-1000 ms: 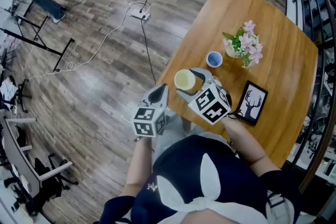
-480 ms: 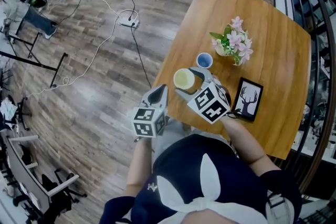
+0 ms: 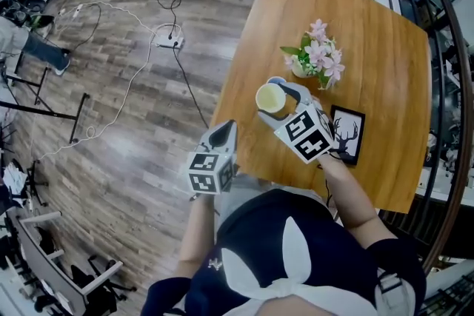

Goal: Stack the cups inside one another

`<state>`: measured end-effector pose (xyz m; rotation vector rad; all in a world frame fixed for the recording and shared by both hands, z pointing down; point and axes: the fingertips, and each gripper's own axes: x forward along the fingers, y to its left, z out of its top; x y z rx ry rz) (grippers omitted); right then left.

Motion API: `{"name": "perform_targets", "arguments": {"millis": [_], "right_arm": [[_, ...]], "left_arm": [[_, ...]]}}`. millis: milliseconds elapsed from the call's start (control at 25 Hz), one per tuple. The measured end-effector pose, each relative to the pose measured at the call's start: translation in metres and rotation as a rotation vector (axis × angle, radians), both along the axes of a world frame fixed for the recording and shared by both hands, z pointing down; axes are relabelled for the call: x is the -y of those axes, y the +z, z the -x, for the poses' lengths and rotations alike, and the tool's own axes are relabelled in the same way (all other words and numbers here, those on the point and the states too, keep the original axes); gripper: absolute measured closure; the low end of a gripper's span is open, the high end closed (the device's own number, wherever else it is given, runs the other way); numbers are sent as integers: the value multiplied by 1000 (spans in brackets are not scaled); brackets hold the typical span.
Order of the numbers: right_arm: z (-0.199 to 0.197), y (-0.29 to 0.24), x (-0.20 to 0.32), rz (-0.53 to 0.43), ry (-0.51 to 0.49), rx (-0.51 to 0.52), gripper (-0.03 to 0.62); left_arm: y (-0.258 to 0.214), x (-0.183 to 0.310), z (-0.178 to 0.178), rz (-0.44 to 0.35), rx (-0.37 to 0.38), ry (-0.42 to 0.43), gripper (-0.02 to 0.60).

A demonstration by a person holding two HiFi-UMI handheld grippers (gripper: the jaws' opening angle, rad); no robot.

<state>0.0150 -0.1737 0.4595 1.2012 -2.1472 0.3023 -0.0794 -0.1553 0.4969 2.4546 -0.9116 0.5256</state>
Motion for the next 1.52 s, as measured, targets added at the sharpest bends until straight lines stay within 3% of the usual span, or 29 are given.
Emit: {"name": "perform_targets", "arguments": {"millis": [240, 560, 1520], "right_arm": [[-28, -3, 1, 1, 90, 9, 263], [-49, 1, -1, 5, 138, -6, 263], [-60, 23, 25, 45, 149, 0, 262]], "left_arm": [[-1, -1, -20, 13, -3, 66, 565], [1, 1, -37, 15, -8, 106, 565], [8, 18, -41, 27, 6, 98, 565]]}}
